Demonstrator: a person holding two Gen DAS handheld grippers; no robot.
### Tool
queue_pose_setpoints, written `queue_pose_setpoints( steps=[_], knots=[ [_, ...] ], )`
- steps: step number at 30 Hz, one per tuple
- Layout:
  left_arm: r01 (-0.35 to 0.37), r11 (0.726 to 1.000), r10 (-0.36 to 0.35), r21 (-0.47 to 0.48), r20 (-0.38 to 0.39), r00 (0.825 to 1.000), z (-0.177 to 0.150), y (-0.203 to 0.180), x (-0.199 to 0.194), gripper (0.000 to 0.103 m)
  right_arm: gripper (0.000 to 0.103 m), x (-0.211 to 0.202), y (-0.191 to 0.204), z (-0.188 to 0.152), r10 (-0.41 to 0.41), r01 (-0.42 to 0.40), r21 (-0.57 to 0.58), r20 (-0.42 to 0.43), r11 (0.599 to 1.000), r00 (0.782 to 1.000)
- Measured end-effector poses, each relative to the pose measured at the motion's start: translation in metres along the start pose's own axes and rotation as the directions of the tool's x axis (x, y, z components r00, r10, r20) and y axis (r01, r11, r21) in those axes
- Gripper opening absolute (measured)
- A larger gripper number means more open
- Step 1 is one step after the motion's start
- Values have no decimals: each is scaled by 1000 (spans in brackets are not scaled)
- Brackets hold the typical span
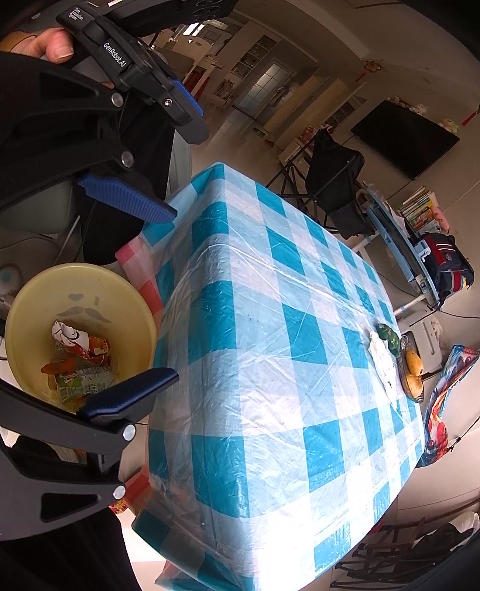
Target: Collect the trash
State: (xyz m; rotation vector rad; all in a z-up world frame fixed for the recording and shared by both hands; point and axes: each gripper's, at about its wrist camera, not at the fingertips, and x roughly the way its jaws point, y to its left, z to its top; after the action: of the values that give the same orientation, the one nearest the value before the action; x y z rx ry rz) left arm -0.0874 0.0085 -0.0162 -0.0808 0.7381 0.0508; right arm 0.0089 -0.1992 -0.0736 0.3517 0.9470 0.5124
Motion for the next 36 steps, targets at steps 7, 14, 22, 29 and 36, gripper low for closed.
queue_pose_setpoints(
  steps=[7,14,22,29,36],
  knots=[
    [0,1000,0,-3,1,1000,0,1,0,90,78,0,1,-1,-2,2,-5,1,1000,1000],
    [-4,1000,4,-13,7,1000,0,3,0,90,78,0,1,-1,-3,3,-5,1,1000,1000],
    [-4,1000,4,-13,8,1000,0,3,0,90,78,0,1,-1,-4,4,-8,1,1000,1000],
    [-4,1000,4,-15,8,1000,1,4,0,91,78,0,2,-1,-5,5,-7,1,1000,1000],
    [-4,1000,4,-16,9,1000,1,5,1,91,78,1,2,-1,-6,6,-10,0,1000,1000]
  ],
)
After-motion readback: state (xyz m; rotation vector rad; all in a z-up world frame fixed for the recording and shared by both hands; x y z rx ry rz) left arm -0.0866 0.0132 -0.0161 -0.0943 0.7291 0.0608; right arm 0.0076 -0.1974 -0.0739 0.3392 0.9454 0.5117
